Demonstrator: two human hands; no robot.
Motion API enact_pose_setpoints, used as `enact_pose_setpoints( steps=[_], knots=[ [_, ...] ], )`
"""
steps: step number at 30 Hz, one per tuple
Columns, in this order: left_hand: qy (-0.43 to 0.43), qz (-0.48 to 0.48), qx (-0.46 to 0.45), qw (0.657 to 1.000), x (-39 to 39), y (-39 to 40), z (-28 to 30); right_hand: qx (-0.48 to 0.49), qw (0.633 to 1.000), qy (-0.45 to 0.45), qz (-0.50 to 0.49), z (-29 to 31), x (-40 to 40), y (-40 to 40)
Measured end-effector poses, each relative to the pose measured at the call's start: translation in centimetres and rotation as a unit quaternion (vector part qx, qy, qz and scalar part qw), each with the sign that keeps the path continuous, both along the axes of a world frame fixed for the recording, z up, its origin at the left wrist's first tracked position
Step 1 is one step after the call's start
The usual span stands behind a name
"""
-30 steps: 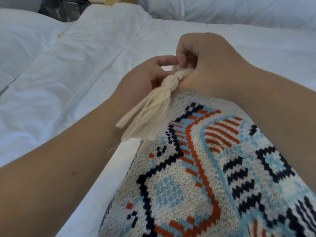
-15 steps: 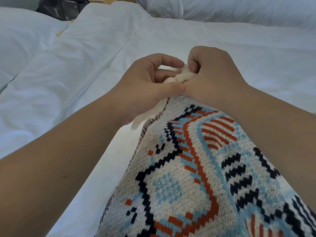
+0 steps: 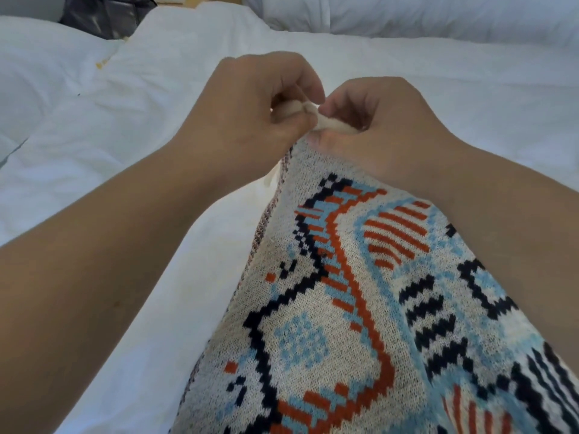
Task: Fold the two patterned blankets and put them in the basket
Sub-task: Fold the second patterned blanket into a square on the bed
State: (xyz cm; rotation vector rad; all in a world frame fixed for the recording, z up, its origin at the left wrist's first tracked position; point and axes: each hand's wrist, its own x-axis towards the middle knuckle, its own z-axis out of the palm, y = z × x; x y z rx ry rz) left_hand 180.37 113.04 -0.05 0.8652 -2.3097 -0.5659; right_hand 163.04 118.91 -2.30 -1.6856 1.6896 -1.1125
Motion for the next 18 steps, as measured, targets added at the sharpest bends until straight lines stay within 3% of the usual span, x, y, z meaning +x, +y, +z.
enact_pose_setpoints(
  steps=[3, 6, 7, 9, 12, 15, 18],
  knots=[
    [-0.007, 0.009, -0.056, 0.998, -0.1, -0.3, 0.5, -0.018, 0.999, -0.032, -0.013, 0.1, 0.2, -0.1],
    [0.026, 0.1, -0.132, 0.986, 0.5, 0.4, -0.5, -0.038, 0.999, -0.028, -0.028, 0.3, 0.5, -0.3],
    [0.049, 0.141, -0.118, 0.982, 0.9, 1.4, -1.5, -0.05, 0.998, -0.017, -0.04, 0.4, 0.5, -0.5],
    [0.036, 0.201, 0.007, 0.979, 2.3, 3.8, -4.6, -0.08, 0.994, 0.004, -0.071, 0.8, 0.6, -1.2],
    [-0.104, 0.19, 0.232, 0.949, 5.3, 8.1, -9.7, -0.126, 0.985, 0.035, -0.112, 1.4, 0.7, -2.5],
    [-0.143, 0.142, 0.244, 0.949, 6.2, 9.9, -11.5, -0.144, 0.982, 0.052, -0.111, 1.3, 1.3, -3.5],
    [-0.027, 0.129, 0.242, 0.961, 4.2, 8.1, -10.1, -0.134, 0.986, 0.069, -0.075, 0.6, 2.9, -4.1]
  ],
)
